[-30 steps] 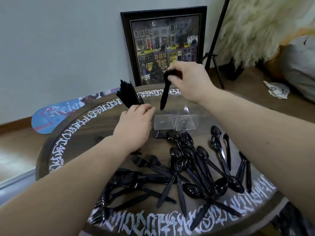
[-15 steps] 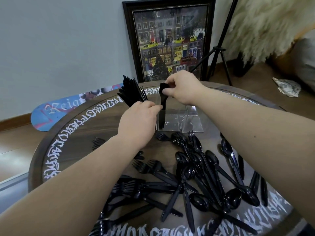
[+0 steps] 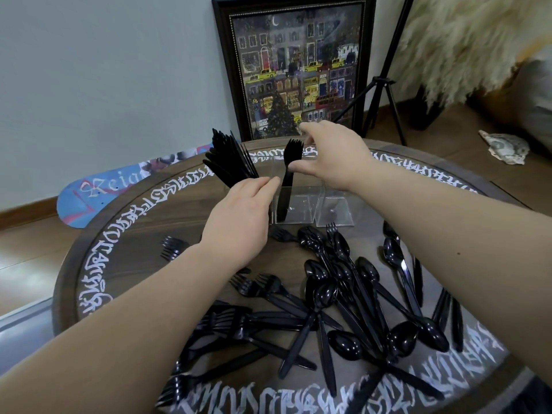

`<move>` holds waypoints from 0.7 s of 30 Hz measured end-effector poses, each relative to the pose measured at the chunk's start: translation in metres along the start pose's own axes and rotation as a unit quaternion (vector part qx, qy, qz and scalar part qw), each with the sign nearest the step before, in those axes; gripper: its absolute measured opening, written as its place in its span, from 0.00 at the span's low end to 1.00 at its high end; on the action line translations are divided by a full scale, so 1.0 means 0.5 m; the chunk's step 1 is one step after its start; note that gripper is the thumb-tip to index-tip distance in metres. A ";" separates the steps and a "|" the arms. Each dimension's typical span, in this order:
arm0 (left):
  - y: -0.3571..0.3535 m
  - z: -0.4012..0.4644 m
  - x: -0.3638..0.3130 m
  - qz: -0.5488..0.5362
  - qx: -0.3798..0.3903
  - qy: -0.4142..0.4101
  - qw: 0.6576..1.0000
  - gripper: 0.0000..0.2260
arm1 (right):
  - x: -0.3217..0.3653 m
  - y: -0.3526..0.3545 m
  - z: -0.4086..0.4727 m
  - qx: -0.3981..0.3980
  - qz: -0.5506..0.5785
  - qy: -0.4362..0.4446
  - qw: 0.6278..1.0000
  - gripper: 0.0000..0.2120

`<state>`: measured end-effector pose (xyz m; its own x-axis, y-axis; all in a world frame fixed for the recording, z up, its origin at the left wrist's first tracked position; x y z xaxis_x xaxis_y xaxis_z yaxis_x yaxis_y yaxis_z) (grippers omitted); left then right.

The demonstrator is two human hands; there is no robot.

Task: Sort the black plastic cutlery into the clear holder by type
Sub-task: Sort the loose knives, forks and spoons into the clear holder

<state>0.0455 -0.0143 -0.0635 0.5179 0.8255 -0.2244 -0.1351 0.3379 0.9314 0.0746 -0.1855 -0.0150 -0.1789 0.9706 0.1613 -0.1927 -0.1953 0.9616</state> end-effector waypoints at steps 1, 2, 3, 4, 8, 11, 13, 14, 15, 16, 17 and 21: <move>0.003 -0.004 0.000 0.002 0.000 -0.001 1.000 0.24 | -0.001 0.005 -0.013 -0.010 0.006 -0.004 1.000 0.37; 0.008 -0.009 0.000 0.006 -0.001 -0.001 1.000 0.24 | 0.000 0.011 -0.029 -0.024 0.015 -0.008 1.000 0.37; 0.012 -0.014 0.001 0.010 -0.004 -0.004 1.000 0.23 | 0.004 0.019 -0.048 -0.042 0.026 -0.009 0.999 0.36; 0.016 -0.020 0.002 0.015 -0.006 -0.007 1.000 0.23 | 0.011 0.028 -0.068 -0.063 0.039 -0.009 0.997 0.34; 0.022 -0.056 0.006 0.026 -0.031 -0.039 0.998 0.21 | 0.046 0.030 -0.159 -0.110 0.075 0.011 0.991 0.20; 0.013 -0.089 0.013 0.021 -0.025 -0.052 0.998 0.19 | 0.054 -0.012 -0.204 -0.066 0.082 0.008 0.994 0.12; 0.006 -0.109 0.023 0.019 -0.002 -0.036 0.999 0.19 | 0.059 -0.045 -0.216 -0.001 0.064 -0.002 0.998 0.12; 0.004 -0.118 0.029 0.020 0.014 -0.023 0.999 0.19 | 0.064 -0.062 -0.216 0.031 0.047 0.002 0.998 0.13; 0.001 -0.126 0.036 0.023 0.036 -0.007 0.999 0.19 | 0.072 -0.079 -0.214 0.062 0.033 0.012 0.997 0.14; -0.003 -0.132 0.042 0.030 0.064 0.011 0.997 0.20 | 0.082 -0.097 -0.210 0.087 0.024 0.024 0.996 0.15; -0.009 -0.137 0.049 0.040 0.094 0.027 0.994 0.21 | 0.090 -0.118 -0.205 0.108 0.020 0.031 0.993 0.16; -0.038 -0.150 0.065 0.106 0.176 0.042 0.978 0.25 | 0.097 -0.187 -0.174 0.139 -0.001 -0.006 0.990 0.12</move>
<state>0.0014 0.0401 -0.1099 0.4363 0.8995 -0.0249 0.0744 -0.0085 0.9972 -0.0001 -0.1325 -0.1163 -0.1671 0.9727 0.1609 0.0798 -0.1493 0.9856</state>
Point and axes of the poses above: each hand's wrist, its own z-axis towards the middle knuckle, its own y-axis out of the back of the hand, x = y × z, the point moved 4 cm from there along z, towards the middle knuckle, and after that the axes turned 9 degrees about y, right-handed, at the moved point
